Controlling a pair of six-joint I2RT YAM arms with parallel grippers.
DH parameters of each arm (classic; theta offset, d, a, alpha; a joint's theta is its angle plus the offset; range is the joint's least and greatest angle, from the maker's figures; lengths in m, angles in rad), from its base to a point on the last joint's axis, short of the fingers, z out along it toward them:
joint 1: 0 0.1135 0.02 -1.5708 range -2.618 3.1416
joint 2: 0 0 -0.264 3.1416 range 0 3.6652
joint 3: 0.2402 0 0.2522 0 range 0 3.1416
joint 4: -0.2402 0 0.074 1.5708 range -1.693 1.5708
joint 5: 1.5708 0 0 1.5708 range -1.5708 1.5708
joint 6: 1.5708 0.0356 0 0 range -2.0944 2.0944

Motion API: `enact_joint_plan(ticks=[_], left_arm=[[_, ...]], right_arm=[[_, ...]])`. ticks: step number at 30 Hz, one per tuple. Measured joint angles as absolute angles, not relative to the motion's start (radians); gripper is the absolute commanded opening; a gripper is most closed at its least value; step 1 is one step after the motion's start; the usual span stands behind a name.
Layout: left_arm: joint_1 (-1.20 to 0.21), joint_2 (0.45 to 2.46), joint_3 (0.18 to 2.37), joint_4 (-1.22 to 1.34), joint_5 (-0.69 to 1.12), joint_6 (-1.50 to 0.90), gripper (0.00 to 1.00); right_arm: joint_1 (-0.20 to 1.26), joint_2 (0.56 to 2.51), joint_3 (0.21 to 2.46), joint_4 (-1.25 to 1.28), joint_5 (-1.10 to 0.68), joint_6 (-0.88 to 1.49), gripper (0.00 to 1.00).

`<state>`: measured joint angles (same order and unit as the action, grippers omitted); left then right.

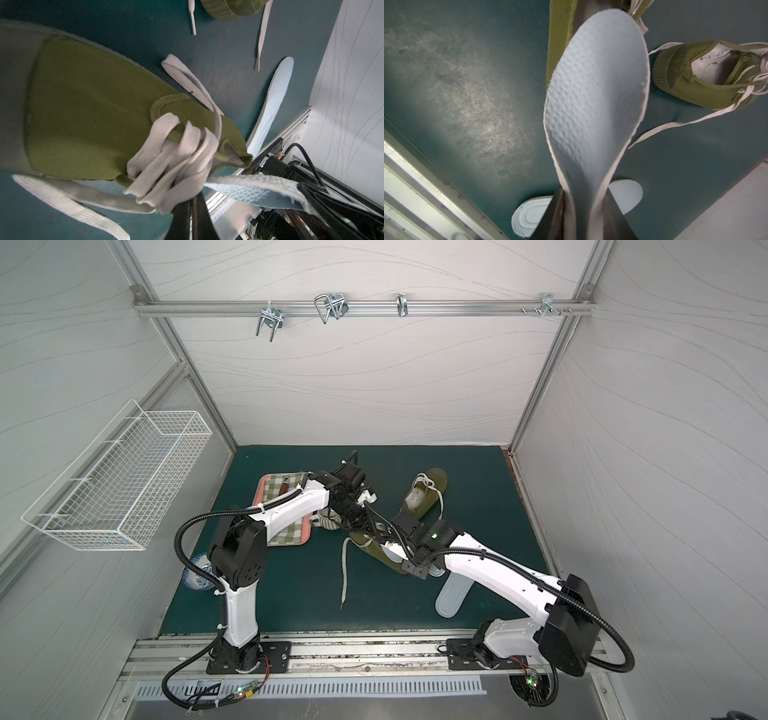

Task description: Insert the insole into the shoe

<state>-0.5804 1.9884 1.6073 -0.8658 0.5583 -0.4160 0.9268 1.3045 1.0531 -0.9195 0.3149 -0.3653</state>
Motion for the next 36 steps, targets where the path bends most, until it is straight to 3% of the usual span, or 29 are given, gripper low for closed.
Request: enact_joint_plan(ticks=[17, 36], left_arm=[[-0.579, 1.988, 1.607, -0.866, 0.562, -0.42, 0.0], [-0.579, 1.988, 1.607, -0.855, 0.569, -0.424, 0.0]], right_arm=[[1.004, 1.361, 1.055, -0.824, 0.516, -0.463, 0.23], [0.954, 1.363, 1.005, -0.787, 0.336, -0.467, 0.19]])
